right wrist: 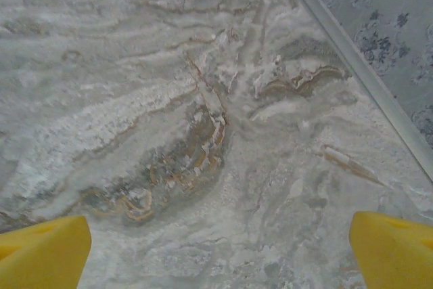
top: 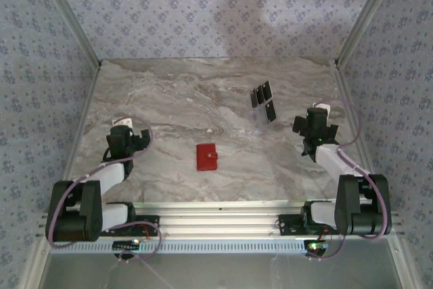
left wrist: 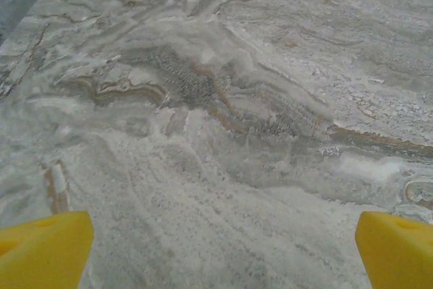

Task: Put the credit cards into the card holder
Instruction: Reset both arms

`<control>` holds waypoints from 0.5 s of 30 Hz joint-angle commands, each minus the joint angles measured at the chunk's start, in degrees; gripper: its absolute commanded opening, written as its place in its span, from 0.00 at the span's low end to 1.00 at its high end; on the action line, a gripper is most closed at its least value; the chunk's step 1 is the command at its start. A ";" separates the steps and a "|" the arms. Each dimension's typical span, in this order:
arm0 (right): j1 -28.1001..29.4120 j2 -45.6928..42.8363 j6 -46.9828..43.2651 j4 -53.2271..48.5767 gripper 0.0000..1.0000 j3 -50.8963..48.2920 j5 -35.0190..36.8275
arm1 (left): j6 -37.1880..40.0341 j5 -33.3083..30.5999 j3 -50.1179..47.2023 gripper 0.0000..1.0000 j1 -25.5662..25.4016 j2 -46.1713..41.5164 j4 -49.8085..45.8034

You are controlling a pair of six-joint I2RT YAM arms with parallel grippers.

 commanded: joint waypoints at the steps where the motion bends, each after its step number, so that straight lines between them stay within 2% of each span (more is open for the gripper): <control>1: -1.14 1.03 -4.44 13.87 1.00 -3.14 -4.59 | 3.40 3.74 2.31 1.00 0.53 1.89 9.58; 7: -1.87 5.70 -5.93 26.52 1.00 -6.61 -10.40 | 6.38 9.10 5.80 1.00 0.57 6.78 9.87; 8: -1.97 5.77 -5.81 25.09 1.00 -6.00 -10.75 | 6.60 9.91 5.69 1.00 0.59 7.29 11.26; 12: -2.79 9.27 -5.70 34.77 1.00 -8.87 -12.87 | 6.64 12.59 3.23 1.00 0.93 12.41 21.32; 15: -3.21 11.89 -5.87 38.89 1.00 -10.08 -14.64 | 5.63 10.93 1.04 1.00 1.09 15.78 28.27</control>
